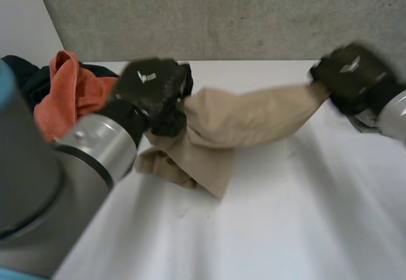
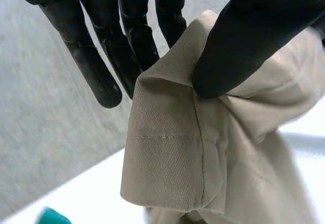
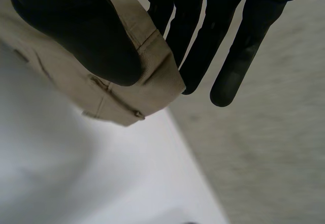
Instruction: Fold the laundry.
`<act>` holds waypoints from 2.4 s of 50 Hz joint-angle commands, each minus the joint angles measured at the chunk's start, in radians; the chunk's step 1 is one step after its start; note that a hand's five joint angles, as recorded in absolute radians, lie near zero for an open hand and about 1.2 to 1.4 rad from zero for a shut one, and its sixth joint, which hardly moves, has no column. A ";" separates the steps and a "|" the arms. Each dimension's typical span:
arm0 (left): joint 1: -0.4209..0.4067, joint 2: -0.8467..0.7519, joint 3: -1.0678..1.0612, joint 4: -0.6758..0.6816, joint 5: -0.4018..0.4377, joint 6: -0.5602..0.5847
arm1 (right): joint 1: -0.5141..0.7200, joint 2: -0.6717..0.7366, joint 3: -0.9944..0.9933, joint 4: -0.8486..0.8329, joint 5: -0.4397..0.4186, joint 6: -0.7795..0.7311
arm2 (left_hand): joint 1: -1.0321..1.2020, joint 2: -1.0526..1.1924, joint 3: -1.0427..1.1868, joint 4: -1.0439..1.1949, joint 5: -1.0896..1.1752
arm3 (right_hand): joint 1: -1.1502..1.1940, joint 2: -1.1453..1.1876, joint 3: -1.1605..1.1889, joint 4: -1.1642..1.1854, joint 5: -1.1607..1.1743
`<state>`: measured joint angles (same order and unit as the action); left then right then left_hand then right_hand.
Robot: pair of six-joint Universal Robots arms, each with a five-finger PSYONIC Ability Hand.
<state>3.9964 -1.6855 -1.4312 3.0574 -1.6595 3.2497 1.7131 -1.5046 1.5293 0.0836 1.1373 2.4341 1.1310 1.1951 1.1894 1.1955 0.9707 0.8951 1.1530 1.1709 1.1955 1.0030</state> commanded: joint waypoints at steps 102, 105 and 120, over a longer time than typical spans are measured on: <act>-0.066 -0.106 -0.078 0.276 -0.023 0.351 | 0.289 0.458 0.128 -0.396 0.386 0.715 | 0.265 0.201 0.207 0.201 0.251 | -0.721 -0.978 -0.996 -1.021 -1.003; -0.068 -0.102 -0.069 0.267 -0.023 0.331 | 0.289 0.524 0.063 -0.401 0.421 0.715 | 0.265 0.201 0.207 0.201 0.251 | -0.705 -0.963 -0.980 -1.005 -0.987; -0.062 -0.068 -0.083 0.173 -0.022 0.295 | 0.272 0.519 -0.011 -0.433 0.415 0.671 | 0.265 0.201 0.207 0.201 0.251 | 0.501 0.243 0.225 0.201 0.219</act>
<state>3.9307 -1.7698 -1.4923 3.2744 -1.6819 3.5432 1.9933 -0.8901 1.4788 -0.3429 1.5732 3.1434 1.1307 1.2000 1.1951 1.2001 0.9980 1.0999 1.1744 1.1690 1.1758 0.9871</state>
